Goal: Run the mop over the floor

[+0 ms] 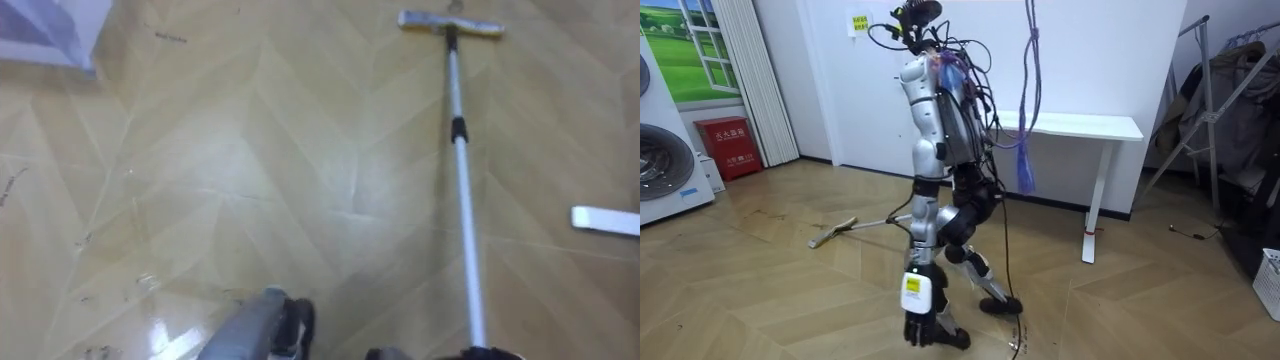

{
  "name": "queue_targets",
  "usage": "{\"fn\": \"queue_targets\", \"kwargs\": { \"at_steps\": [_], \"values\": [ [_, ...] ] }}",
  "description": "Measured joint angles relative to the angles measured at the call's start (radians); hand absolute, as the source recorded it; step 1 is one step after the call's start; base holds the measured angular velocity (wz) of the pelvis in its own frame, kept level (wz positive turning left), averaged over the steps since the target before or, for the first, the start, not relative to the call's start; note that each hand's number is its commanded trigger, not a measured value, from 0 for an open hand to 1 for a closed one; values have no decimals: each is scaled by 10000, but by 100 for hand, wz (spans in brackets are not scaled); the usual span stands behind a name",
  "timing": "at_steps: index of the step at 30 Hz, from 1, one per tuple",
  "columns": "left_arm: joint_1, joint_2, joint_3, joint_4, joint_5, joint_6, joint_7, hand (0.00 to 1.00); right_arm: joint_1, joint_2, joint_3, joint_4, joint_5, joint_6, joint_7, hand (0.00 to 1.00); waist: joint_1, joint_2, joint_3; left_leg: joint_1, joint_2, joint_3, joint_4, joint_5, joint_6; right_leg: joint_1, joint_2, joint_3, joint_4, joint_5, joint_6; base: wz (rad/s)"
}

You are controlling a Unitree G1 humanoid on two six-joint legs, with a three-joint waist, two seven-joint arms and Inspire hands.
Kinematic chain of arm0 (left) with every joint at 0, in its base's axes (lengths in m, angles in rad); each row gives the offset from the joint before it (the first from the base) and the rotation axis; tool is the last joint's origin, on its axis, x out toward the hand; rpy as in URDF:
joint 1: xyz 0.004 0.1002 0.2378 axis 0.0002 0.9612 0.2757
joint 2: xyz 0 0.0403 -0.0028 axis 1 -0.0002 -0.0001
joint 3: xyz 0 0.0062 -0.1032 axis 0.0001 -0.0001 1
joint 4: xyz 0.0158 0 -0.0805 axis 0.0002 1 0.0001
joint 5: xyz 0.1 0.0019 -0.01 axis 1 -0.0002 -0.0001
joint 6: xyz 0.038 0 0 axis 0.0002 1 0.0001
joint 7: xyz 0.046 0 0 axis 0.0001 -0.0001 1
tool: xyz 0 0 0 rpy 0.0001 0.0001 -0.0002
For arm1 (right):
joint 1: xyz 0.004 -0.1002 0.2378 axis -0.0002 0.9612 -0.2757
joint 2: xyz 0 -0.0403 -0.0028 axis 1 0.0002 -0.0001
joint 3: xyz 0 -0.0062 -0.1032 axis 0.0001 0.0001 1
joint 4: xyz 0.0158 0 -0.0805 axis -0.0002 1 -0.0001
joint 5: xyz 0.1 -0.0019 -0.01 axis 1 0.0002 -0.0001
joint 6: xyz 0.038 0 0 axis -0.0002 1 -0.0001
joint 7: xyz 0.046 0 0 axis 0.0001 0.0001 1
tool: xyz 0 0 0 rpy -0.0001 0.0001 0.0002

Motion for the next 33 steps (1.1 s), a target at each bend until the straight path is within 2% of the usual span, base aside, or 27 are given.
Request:
{"fn": "queue_targets", "kwargs": {
  "at_steps": [2, 4, 5, 6, 7, 8, 9, 10, 13, 14, 15, 16, 17, 18, 20, 22, 23, 24, 25, 26, 27, 28, 29, 30, 31, 32, 33],
  "values": [
    [-2, 12, 34, -35, -18, -63, 271, 0, 630, 156, 92, -24, -40, 3, -284, 100, -203, 228, -37, 209, 15, -189, -72, -267, 10, -590, 420, 284, 279, 309, 21, -11],
    [-9, -38, 60, -118, -6, -86, 462, 0, 1060, 460, 156, -41, -48, 2, -561, 100, -492, 315, 0, 440, 33, -224, -359, -308, 54, -1442, 656, 432, -285, 295, 0, 2],
    [48, -153, 38, -201, -15, -88, 587, 0, 1328, 664, 199, -88, -45, -9, -700, 100, -622, 339, -13, 644, 60, -229, -575, -323, 25, -1902, 772, 461, -1299, 318, -25, -6],
    [104, -228, -100, -235, -33, -91, 673, 0, 1440, 824, 219, -87, -51, -11, -785, 100, -767, 345, -12, 855, 63, -259, -734, -371, -41, -2143, 743, 419, -2766, 499, -139, -7],
    [114, -320, -213, -229, -47, -89, 698, 0, 1520, 936, 215, -87, -54, -9, -798, 100, -803, 385, -1, 1050, 98, -335, -761, -554, -128, -2324, 762, 390, -3642, 1148, -218, 0],
    [138, -360, -285, -226, -43, -88, 716, 0, 1560, 988, 213, -88, -54, -3, -820, 100, -802, 392, -28, 1156, 102, -373, -767, -616, -185, -2296, 758, 345, -3772, 1415, -275, -6],
    [196, -428, -341, -214, -42, -90, 722, 0, 1550, 1067, 186, -115, -77, 41, -876, 100, -694, 391, -45, 1367, 172, -425, -781, -739, -345, -1996, 803, 197, -3860, 1588, -483, -12],
    [238, -445, -332, -186, -61, -88, 722, 0, 1495, 1093, 182, -144, -95, 95, -900, 100, -640, 386, -41, 1473, 232, -468, -767, -779, -417, -1869, 825, 82, -3873, 1632, -614, -13],
    [330, -448, -322, -188, -381, 106, 785, 0, 767, 1062, -14, -92, -350, 476, -1048, 100, -625, 264, 10, 1712, 473, -398, -72, -764, -718, -1332, 891, -146, -3630, 1050, -945, 13],
    [329, -443, -316, -232, -441, 192, 883, 0, 204, 982, -28, 97, -430, 659, -1173, 100, -499, 167, 67, 1459, 703, -225, 839, -451, -1159, -1178, 993, -163, -3418, 763, -949, -9],
    [331, -411, -353, -263, -451, 272, 1002, 0, -388, 895, 0, 223, -526, 738, -1266, 100, -267, 64, 85, 1123, 888, -170, 1842, 143, -1359, -1031, 1110, -101, -3172, 509, -999, -18],
    [335, -393, -371, -274, -501, 298, 1070, 0, -720, 836, -1, 270, -546, 759, -1302, 100, -163, -66, 144, 926, 942, -175, 2336, 497, -1439, -959, 1119, -105, -3066, 379, -1039, -20],
    [330, -296, -435, -334, -816, 300, 1183, 0, -1376, 751, 19, 261, -479, 758, -1350, 100, -62, -328, 160, 498, 940, -190, 3096, 1370, -1539, -911, 1135, -29, -2857, 192, -1125, 5],
    [300, -187, -516, -371, -970, 287, 1190, 0, -2041, 667, 63, 220, -405, 734, -1331, 100, 38, -449, 195, 84, 964, -208, 3481, 1690, -1558, -821, 1227, 2, -2771, 80, -1193, 9],
    [314, -75, -518, -565, -1028, 276, 1175, 0, -2688, 548, 224, 100, -167, 630, -1287, 100, 438, -596, 228, -426, 1159, -192, 2900, 1471, -1356, -680, 1455, 9, -2810, -12, -1330, -6],
    [454, -42, -401, -573, -931, 303, 1091, 0, -3227, 489, 201, -109, 67, 401, -940, 100, 599, -761, 282, -504, 1087, -295, 119, 1426, -1406, -167, 1503, -31, -3088, -182, -1241, -4],
    [533, -42, -378, -596, -930, 299, 1050, 0, -3260, 470, 195, -120, 126, 405, -865, 100, 641, -745, 272, -443, 1081, -312, -652, 1492, -1438, 21, 1526, -57, -3222, -236, -1218, 0],
    [690, -24, -311, -622, -928, 298, 932, 0, -3215, 459, 201, -138, 201, 421, -765, 100, 675, -722, 290, -329, 1095, -279, -1774, 1885, -1238, 456, 1484, -155, -3492, -364, -1205, -4],
    [756, -10, -305, -619, -925, 312, 875, 0, -3107, 461, 218, -141, 226, 421, -728, 100, 665, -714, 273, -237, 1091, -268, -1915, 2111, -1109, 686, 1472, -163, -3651, -440, -1133, 13],
    [764, -11, -308, -628, -922, 342, 770, 0, -2687, 401, 235, -141, 312, 401, -627, 100, 577, -627, 203, 75, 1024, -203, -1941, 1999, -791, 1155, 1415, -220, -4007, -566, -960, 37],
    [726, -9, -282, -633, -913, 348, 653, 0, -2145, 287, 218, -114, 502, 340, -516, 100, 504, -591, 191, 320, 828, -139, -1922, 1731, -532, 1468, 1288, -79, -4086, -637, -830, 43],
    [653, -15, -281, -628, -865, 331, 633, 0, -1872, 228, 232, -57, 495, 279, -469, 100, 495, -583, 192, 456, 698, -130, -1908, 1563, -458, 1479, 1230, 65, -3858, -619, -795, 35],
    [536, -26, -275, -638, -670, 311, 624, 0, -1356, 125, 343, 148, 495, 266, -458, 100, 433, -550, 176, 759, 457, -2, -1854, 1308, -248, 1349, 985, 202, -3109, -346, -422, 21],
    [499, -100, -188, -706, -539, 254, 631, 0, -734, -6, 395, 342, 419, 264, -485, 100, 356, -349, 56, 983, 274, -2, -1696, 937, -99, 1126, 911, 286, -2146, 212, -136, 27],
    [493, -183, -109, -771, -349, 128, 674, 0, -31, -40, 459, 369, 356, 263, -630, 100, 185, -66, -102, 1197, 143, -133, -1645, 655, 27, 869, 923, 363, -1396, 971, -36, 25],
    [484, -186, -99, -812, -327, 53, 682, 0, 286, -38, 450, 366, 356, 262, -694, 100, 92, 67, -156, 1300, 56, -262, -1681, 571, 51, 723, 961, 422, -1101, 1191, -10, 18],
    [384, -173, -26, -827, -321, -82, 703, 0, 732, 86, 390, 365, 385, 253, -757, 100, -1, 193, -152, 1554, -21, -304, -1864, 512, 88, 312, 1002, 614, -837, 1139, -26, 0]
  ]
}}
